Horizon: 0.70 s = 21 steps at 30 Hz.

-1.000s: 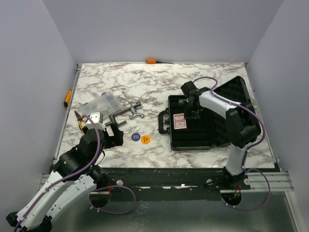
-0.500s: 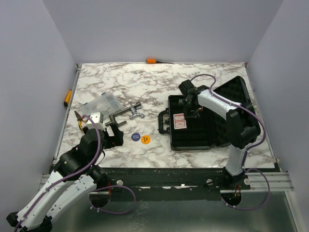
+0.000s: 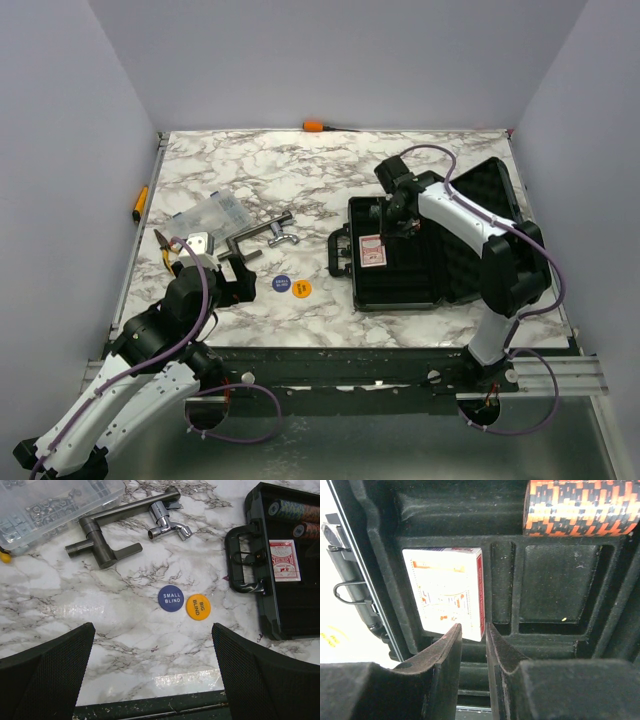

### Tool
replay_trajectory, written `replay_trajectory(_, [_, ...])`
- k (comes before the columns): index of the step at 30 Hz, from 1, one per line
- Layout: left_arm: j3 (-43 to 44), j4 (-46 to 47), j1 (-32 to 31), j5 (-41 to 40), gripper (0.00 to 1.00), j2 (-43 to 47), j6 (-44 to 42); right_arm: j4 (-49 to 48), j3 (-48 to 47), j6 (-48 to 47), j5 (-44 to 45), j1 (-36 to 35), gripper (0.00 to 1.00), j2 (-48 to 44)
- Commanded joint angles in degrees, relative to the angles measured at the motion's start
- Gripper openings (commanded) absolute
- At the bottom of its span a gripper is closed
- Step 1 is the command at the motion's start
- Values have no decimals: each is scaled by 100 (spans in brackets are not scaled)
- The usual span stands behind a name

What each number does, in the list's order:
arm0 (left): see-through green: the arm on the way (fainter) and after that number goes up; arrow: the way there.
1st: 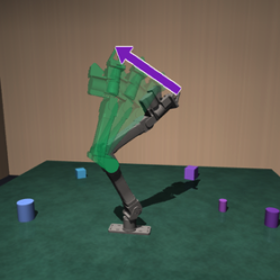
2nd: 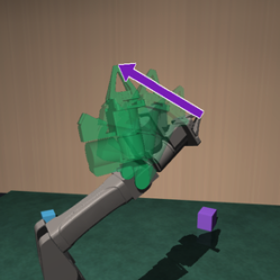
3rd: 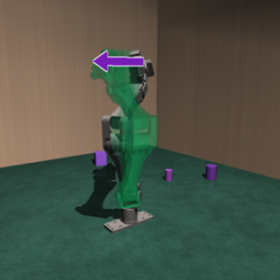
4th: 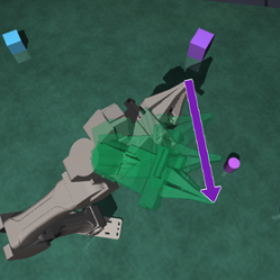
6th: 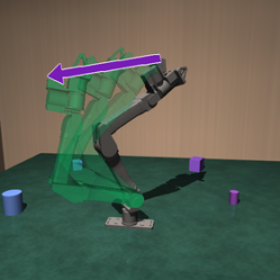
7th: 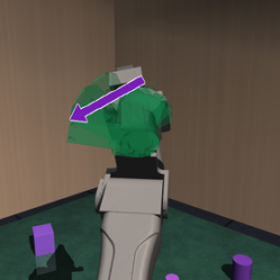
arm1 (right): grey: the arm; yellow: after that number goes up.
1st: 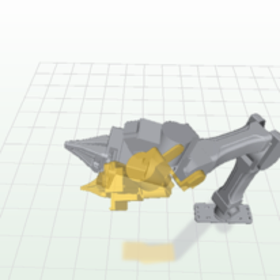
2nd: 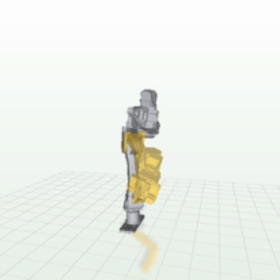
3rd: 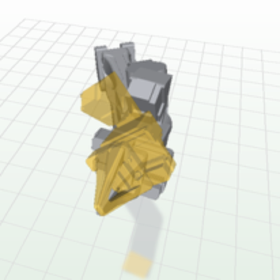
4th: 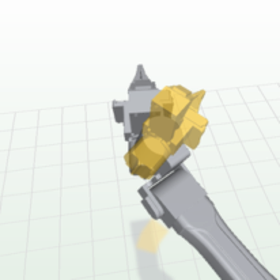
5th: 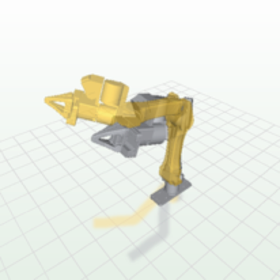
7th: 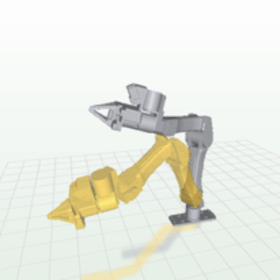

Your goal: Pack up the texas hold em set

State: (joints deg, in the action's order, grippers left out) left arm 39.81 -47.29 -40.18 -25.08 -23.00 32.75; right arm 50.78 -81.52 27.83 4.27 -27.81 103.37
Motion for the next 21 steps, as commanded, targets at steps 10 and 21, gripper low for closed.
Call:
replay_trajectory(10, [-60, 62, 55, 47, 99, 46, -52, -385, 252, 255, -476, -42, 26, 261])
replay_trajectory(21, [-60, 67, 102, 65, 99, 57, -50, -509, 561, 314, -313, -44, 29, 337])
